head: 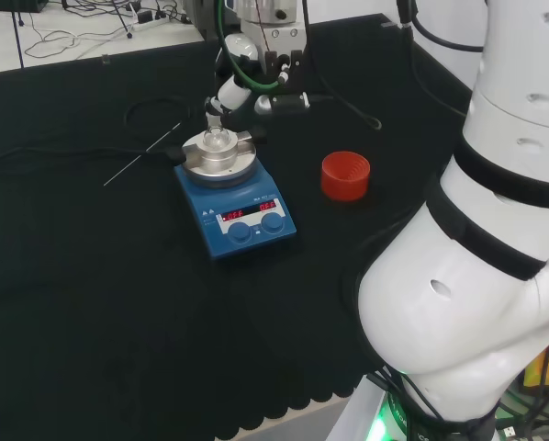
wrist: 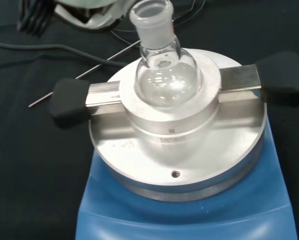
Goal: Turn on the heater.
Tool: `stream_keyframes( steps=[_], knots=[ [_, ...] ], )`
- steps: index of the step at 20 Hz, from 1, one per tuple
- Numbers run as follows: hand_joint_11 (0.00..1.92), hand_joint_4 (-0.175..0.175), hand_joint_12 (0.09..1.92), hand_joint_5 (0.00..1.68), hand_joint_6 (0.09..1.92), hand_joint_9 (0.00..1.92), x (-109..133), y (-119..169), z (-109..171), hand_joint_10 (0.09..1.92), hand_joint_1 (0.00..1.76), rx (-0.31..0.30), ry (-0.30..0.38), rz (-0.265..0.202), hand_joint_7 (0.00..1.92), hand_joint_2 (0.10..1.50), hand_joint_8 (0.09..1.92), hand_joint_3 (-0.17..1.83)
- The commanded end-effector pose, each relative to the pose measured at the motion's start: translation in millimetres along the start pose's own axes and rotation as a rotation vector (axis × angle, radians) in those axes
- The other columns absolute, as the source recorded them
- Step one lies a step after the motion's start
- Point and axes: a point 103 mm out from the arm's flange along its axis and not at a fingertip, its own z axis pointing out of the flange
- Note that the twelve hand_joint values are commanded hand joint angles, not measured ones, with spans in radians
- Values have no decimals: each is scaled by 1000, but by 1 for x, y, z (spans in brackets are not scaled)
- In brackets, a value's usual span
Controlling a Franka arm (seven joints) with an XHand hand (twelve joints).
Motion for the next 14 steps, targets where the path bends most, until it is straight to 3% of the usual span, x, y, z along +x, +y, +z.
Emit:
stream_keyframes(
  steps=[1,7,14],
  knots=[
    [284,-26,1362,744,771,517,1,-22,-1,657,803,-5,-15,4,309,672,707,539],
    [283,-27,1363,729,767,540,0,-48,9,665,804,-16,-9,15,339,678,717,541],
    [304,-30,1358,710,766,640,-7,-85,27,648,828,30,-14,66,476,689,721,554]
  ],
)
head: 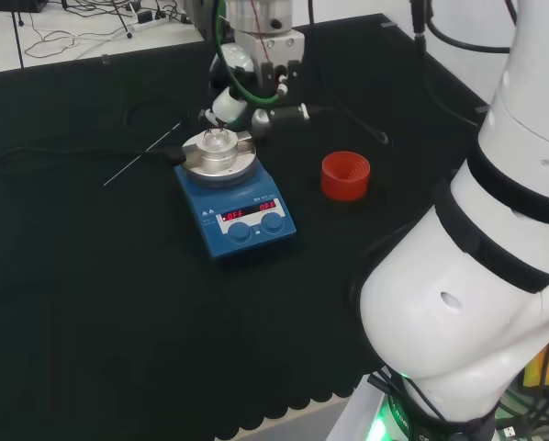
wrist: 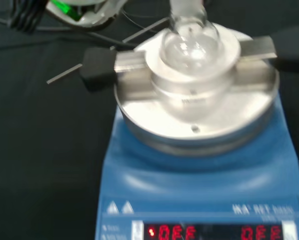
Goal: Turn on the heater.
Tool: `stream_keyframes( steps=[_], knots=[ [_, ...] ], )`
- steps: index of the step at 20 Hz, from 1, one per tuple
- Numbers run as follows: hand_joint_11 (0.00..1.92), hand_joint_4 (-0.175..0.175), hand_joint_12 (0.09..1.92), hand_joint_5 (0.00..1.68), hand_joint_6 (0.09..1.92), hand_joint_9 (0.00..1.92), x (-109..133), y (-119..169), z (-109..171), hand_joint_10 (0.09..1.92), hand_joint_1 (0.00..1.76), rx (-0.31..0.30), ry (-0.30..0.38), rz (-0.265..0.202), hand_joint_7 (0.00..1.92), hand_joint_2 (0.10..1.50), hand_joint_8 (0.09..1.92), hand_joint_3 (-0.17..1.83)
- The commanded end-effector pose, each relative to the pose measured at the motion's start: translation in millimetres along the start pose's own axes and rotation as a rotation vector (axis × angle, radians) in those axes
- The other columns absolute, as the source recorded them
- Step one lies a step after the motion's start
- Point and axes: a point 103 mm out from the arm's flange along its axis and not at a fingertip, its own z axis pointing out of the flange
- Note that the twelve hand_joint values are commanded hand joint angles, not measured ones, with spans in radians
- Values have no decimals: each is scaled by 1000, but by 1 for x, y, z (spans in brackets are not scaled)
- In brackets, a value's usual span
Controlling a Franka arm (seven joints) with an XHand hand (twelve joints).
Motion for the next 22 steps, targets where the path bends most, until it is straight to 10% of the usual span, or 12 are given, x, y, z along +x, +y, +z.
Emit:
stream_keyframes(
  steps=[1,9,12,15,22],
  knots=[
    [311,-30,1358,709,766,658,-22,-48,20,647,831,25,5,76,499,690,725,556],
    [524,-44,1284,565,750,949,-24,-73,40,628,878,62,-1,85,802,692,770,595],
    [1231,-107,987,547,735,1448,-19,-81,43,992,1004,68,-2,72,1283,726,1077,598],
    [1524,-121,955,577,749,1613,-13,-89,48,1339,1086,88,-10,60,1477,750,1307,614],
    [1300,-92,1257,461,874,1643,20,-99,72,1615,1338,193,-41,31,1550,761,1538,813]
  ],
)
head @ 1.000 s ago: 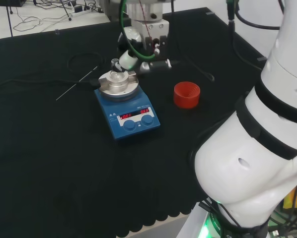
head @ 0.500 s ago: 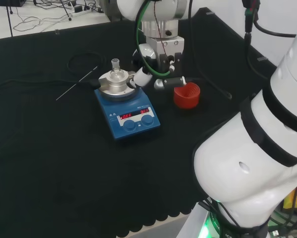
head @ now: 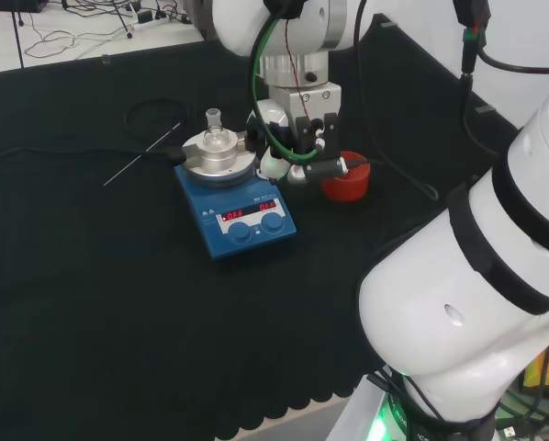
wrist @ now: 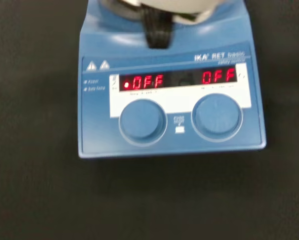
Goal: Turn on the heater.
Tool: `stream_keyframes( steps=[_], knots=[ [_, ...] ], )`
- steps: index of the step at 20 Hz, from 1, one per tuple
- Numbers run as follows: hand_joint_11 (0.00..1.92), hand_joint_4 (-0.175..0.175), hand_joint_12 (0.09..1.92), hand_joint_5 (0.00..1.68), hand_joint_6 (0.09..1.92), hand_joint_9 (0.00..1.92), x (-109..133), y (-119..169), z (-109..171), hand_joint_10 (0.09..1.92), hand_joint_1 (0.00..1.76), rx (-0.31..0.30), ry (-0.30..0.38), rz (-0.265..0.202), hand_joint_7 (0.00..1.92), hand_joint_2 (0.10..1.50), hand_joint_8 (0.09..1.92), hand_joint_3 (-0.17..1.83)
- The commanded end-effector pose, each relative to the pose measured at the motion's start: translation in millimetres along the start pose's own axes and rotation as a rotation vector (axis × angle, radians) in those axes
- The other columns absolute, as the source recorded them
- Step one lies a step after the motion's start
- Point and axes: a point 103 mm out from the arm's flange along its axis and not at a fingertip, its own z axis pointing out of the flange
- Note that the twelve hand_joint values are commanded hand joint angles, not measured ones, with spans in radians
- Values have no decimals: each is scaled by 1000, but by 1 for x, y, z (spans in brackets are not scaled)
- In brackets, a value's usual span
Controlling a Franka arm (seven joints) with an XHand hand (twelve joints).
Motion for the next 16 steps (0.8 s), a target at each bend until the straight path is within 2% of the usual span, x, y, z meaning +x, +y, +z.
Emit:
stream_keyframes(
  steps=[1,4,7,16],
  knots=[
    [1281,-87,1286,433,893,1644,28,-8,23,1626,1357,90,-19,-24,1553,754,1548,842],
    [1258,-73,1325,371,908,1648,19,-14,29,1640,1381,106,-8,-29,1562,742,1562,891],
    [1253,-64,1338,331,905,1649,15,-16,36,1641,1387,148,-11,-20,1566,734,1564,916],
    [1269,-43,1369,226,780,1666,24,-14,56,1653,1418,226,-22,-20,1605,700,1552,1000]
  ],
)
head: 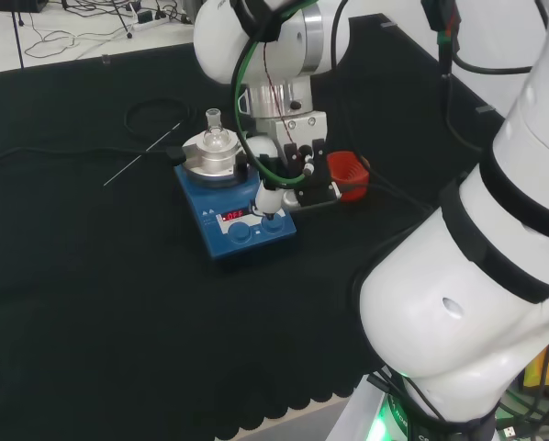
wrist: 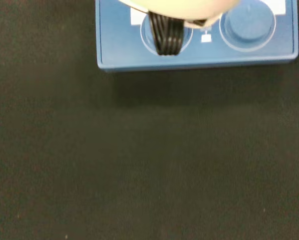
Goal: Turn on the heater.
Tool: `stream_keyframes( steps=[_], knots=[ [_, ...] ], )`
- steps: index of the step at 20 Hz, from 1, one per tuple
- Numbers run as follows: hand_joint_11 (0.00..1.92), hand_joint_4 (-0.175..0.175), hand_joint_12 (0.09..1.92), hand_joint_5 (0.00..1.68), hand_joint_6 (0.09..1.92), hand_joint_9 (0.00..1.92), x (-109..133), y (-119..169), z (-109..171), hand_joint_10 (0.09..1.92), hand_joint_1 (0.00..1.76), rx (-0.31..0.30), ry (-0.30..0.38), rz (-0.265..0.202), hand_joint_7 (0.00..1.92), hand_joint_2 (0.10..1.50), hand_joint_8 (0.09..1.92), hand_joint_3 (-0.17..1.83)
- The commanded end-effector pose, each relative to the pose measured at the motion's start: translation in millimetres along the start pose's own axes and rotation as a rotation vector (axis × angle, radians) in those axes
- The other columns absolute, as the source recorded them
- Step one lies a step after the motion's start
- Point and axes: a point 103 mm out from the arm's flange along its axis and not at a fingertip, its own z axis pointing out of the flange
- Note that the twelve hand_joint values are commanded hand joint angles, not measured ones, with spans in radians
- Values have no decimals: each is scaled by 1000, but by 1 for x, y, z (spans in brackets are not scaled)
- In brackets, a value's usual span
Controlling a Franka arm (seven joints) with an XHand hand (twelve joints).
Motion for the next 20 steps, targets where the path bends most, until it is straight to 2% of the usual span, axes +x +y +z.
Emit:
stream_keyframes(
  steps=[1,9,20],
  knots=[
    [1270,-41,1371,225,758,1667,7,3,15,1653,1419,60,-6,-2,1608,697,1548,1007],
    [1290,-37,1370,221,670,1676,12,6,26,1646,1425,92,-7,-10,1619,686,1541,1031],
    [1291,-36,1389,251,594,1690,10,9,34,1661,1441,173,-9,0,1638,661,1543,1075]
  ],
)
